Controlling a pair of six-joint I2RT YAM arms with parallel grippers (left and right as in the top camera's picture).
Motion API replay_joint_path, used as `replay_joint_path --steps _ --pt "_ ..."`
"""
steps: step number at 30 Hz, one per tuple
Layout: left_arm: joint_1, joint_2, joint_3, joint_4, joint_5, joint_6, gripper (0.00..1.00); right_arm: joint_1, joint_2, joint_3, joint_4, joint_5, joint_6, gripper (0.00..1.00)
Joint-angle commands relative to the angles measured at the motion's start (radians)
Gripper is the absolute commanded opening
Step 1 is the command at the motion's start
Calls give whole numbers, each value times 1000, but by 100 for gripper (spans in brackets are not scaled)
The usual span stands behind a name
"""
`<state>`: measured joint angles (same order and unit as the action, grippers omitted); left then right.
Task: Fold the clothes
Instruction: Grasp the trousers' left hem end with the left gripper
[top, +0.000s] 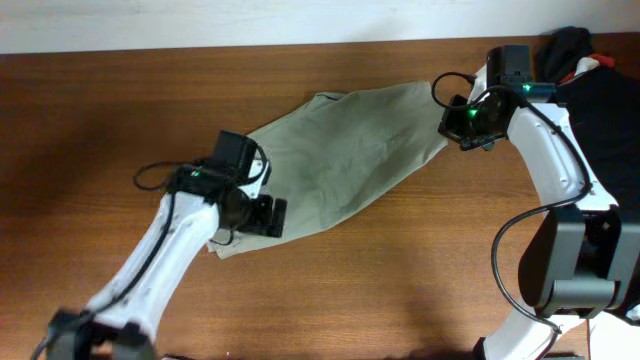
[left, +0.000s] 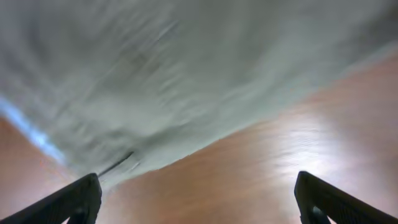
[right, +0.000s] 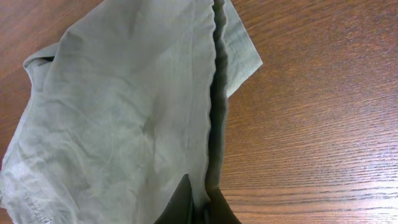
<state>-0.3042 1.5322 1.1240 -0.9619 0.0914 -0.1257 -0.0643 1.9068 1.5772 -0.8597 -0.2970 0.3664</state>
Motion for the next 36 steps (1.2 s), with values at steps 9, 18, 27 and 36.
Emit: replay_joint_path --steps 9,18,27,36 --pt "140 129 -104 -29 -91 -222 97 -8 -19 8 3 -5 5 4" --pt "152 129 -259 191 2 -222 77 -8 -19 8 4 -5 5 4" --pt "152 116 -230 146 -9 -218 1 -8 -24 8 -5 -5 10 4" --pt "152 -506 -180 -108 -58 -259 1 -8 -268 8 -121 65 80 4"
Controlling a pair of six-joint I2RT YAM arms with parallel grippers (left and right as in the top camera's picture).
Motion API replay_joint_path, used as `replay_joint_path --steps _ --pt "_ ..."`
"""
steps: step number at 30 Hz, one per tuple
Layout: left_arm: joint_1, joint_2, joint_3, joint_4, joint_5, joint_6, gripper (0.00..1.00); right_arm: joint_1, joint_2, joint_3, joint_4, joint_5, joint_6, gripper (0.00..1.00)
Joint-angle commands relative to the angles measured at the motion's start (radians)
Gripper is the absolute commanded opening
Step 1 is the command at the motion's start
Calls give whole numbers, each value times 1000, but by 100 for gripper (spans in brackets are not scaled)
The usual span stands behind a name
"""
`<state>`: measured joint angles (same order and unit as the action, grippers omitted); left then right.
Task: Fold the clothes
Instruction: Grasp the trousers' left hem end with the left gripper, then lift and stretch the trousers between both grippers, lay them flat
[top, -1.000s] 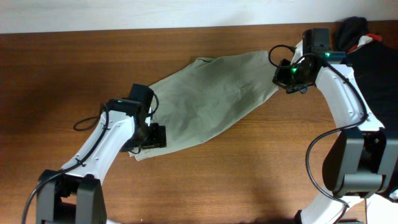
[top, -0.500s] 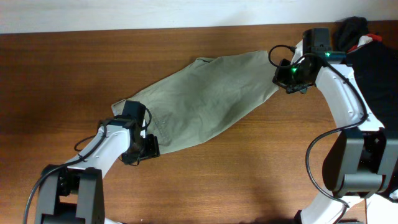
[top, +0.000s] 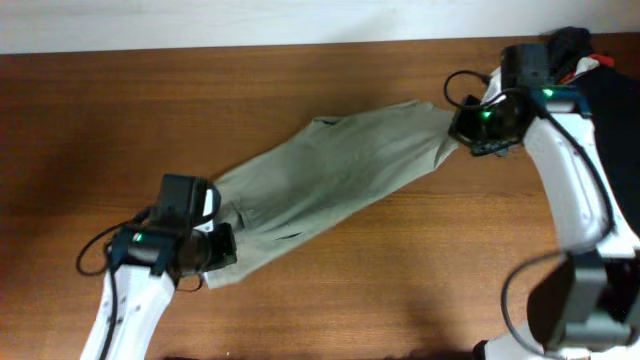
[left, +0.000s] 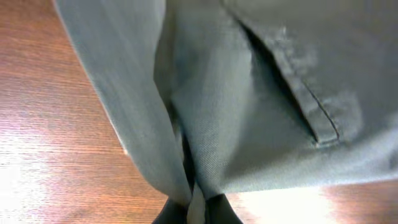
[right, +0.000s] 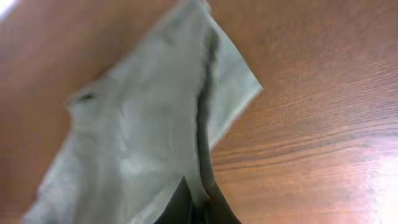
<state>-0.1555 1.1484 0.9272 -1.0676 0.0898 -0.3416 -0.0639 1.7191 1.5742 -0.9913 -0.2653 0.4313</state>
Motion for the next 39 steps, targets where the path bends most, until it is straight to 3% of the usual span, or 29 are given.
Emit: replay_joint_path --steps 1,5,9,11,15,19,24,29,33,39 --pt "3 -154 27 11 -106 -51 1 -8 -105 11 32 29 16 4" --pt "3 -171 58 162 -300 -51 1 -6 -112 11 240 -77 16 4" --pt "3 -67 58 377 -503 -51 1 51 -56 11 505 -82 15 4" --pt "3 19 58 464 -543 -51 1 100 23 11 684 -82 16 4" --pt "6 130 58 594 -616 -92 1 138 212 11 883 -71 24 4" --pt "49 243 58 724 -663 -88 1 126 338 11 898 -71 22 4" --pt "67 356 58 749 -661 -88 1 119 351 11 882 -26 3 4" --pt "67 355 58 601 -408 -76 1 39 346 16 764 -23 89 4" --pt "67 355 58 483 -300 -78 1 -32 307 16 642 -88 93 4" --pt "67 356 57 348 -180 -95 1 -58 272 16 425 40 94 4"
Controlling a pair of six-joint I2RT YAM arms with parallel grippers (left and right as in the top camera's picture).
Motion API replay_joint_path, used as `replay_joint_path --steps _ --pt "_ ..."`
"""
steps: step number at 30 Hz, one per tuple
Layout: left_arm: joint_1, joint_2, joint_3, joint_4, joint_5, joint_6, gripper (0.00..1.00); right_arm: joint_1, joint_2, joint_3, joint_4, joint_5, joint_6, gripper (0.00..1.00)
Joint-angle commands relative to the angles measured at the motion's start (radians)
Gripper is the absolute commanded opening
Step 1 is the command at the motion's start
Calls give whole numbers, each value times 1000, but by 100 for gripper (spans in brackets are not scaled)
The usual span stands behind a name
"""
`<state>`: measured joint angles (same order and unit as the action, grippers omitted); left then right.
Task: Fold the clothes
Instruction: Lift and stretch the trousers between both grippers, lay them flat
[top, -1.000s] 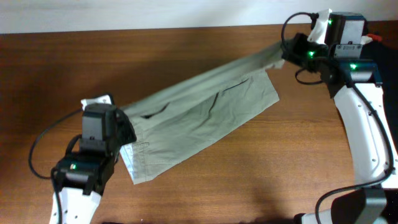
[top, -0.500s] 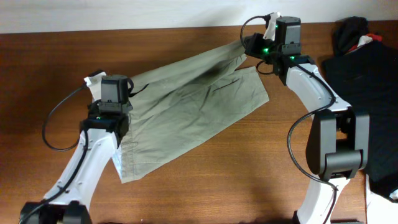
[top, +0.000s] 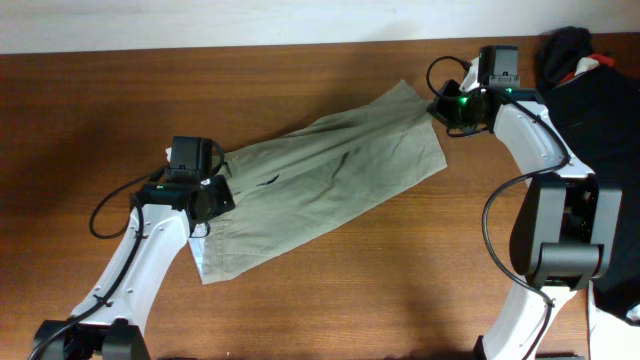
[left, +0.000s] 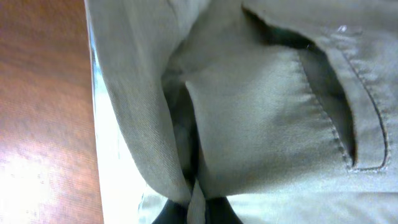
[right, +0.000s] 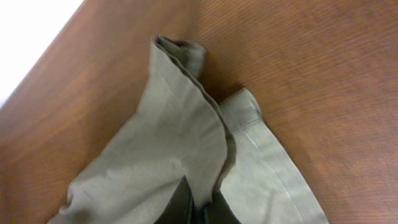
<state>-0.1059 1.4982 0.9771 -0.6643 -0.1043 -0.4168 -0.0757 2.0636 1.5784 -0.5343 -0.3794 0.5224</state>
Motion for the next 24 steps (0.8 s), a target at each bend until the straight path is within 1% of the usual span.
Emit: replay_joint_path --steps 1,4,6,10,12,13,15,16,17,18,19,20,21,22,24 --pt "17 6 7 -83 50 -20 1 -49 -89 11 -64 192 3 4" --pt "17 6 8 -169 128 -20 1 -66 -149 11 -171 296 -2 4" --pt "17 6 8 -224 184 -19 1 -85 -156 11 -245 297 -17 4" --pt "17 6 8 -359 192 -20 1 -89 -142 -3 -353 320 -16 4" --pt "17 6 8 -410 192 -20 1 -89 -142 -21 -345 383 -23 4" --pt "17 6 8 -430 190 -18 1 -89 -142 -39 -316 392 -60 4" --pt "17 6 7 -437 192 -16 2 -89 -142 -71 -261 392 -62 6" --pt "17 6 7 -447 196 -16 2 -89 -142 -88 -236 392 -62 9" --pt "17 6 7 -479 205 -16 2 -89 -142 -101 -211 392 -62 20" --pt "17 6 7 -505 206 -16 2 -89 -142 -101 -205 391 -70 22" --pt "17 6 7 -519 206 -16 9 -89 -142 -101 -198 391 -70 42" --pt "17 6 7 -526 206 -12 24 -89 -142 -101 -198 391 -73 80" --pt "17 6 7 -536 214 4 99 -89 -142 -101 -192 391 -74 90" --pt "17 6 8 -545 222 6 99 -89 -142 -100 -177 380 -100 89" --pt "16 5 8 -590 240 6 99 -87 -142 -77 -170 295 -168 89"
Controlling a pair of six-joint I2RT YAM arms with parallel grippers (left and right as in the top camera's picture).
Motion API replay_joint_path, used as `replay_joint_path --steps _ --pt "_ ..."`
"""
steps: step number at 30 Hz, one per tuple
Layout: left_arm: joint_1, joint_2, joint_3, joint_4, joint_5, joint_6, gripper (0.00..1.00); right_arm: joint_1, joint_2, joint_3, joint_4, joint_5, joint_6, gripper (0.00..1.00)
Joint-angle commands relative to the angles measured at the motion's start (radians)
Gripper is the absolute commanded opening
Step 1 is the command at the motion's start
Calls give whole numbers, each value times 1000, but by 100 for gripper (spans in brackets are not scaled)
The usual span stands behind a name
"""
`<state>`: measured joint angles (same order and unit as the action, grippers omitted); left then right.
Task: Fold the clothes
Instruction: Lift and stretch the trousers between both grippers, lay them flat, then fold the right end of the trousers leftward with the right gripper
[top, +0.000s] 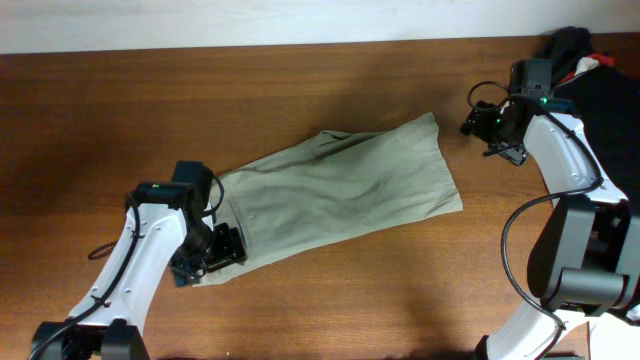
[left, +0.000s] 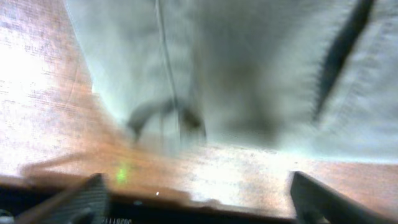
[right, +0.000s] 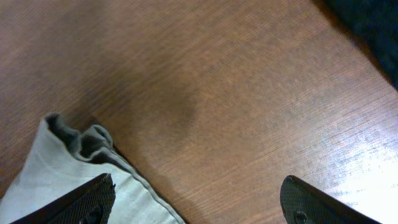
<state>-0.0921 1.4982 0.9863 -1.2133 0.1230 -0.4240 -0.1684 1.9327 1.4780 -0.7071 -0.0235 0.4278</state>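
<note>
Olive-green trousers (top: 335, 190) lie flat on the brown table, stretched from lower left to upper right. My left gripper (top: 212, 255) stands open at their lower left end, its fingers (left: 81, 199) wide apart over the garment's edge (left: 217, 93) and holding nothing. My right gripper (top: 478, 125) is open just off the upper right corner; that corner (right: 81, 146) shows at the lower left of the right wrist view, beside one finger (right: 87, 199).
A heap of dark clothes (top: 600, 85) with a red and white bit lies at the table's right end, behind my right arm. Bare wooden table (top: 350, 300) runs in front of the trousers and to the far left.
Both grippers have let go of the trousers and now stand open. The garment lies flat, its right end further right and lower. The right gripper sits right of the corner, the left near the lower end.
First my right gripper held the upper right end while the left stood open by the lower left. Then both were shut on the ends with the trousers stretched between them. Later they lay further up the table, still held. Now the trousers lie spread and released.
</note>
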Motion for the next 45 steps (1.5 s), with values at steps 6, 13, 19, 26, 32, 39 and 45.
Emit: replay_joint_path --steps 6,13,19,26,32,39,45 --pt "-43 -49 34 206 3 19 35 113 -5 43 34 -229 -241 31" --pt "-43 211 33 372 -67 17 1 253 195 42 42 -175 -199 4" --pt "6 397 33 450 -77 17 1 246 294 1 9 -104 -167 4" --pt "128 404 170 443 -98 57 1 129 280 -23 -222 62 136 4" --pt "125 404 311 557 -105 241 5 129 8 -211 -256 92 274 3" --pt "-11 404 623 282 -49 328 10 129 -621 -399 -68 -129 20 32" --pt "-233 406 508 154 16 192 1 130 -278 -399 1 -371 -39 4"
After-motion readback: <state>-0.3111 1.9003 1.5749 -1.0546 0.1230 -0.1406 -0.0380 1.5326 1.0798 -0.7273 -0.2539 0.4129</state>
